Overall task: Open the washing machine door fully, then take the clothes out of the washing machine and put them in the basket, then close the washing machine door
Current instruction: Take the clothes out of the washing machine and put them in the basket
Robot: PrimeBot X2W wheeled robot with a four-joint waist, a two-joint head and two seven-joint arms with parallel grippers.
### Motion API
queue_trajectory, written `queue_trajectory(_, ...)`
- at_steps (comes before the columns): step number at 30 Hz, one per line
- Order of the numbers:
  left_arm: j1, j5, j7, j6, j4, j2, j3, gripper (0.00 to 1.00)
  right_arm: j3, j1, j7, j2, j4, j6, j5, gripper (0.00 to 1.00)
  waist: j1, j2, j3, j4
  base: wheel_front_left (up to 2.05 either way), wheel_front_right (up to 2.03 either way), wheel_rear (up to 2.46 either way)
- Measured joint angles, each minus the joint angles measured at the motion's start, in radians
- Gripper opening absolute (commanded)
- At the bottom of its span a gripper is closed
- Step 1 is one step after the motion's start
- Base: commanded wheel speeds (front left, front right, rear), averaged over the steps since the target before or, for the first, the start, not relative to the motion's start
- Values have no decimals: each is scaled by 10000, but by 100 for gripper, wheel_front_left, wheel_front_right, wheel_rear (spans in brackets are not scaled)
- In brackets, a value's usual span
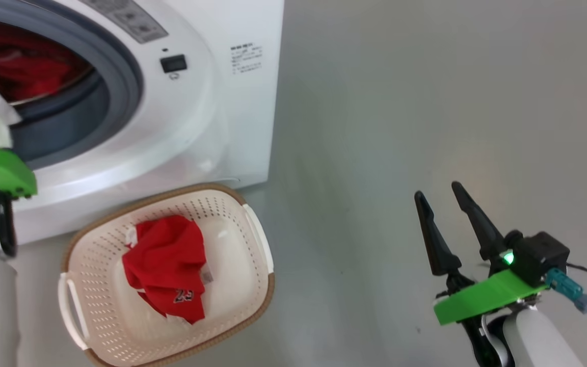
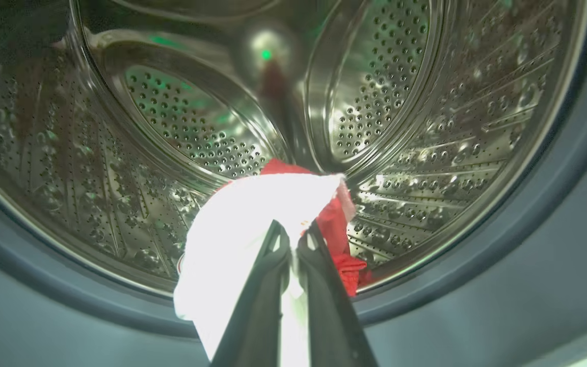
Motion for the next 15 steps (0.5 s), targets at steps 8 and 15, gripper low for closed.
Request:
queue_trajectory(8,1814,-38,0,-278,-2278,-780,604,0,-217,502,0,-2,142,0,-79,100,0,0,-690,305,0,0,0)
queue_trajectory(15,3074,-19,0,-543,-4178,-1494,1129,0,-261,844,0,4,203,0,-90,100,0,0,-1209,603,0,0,0)
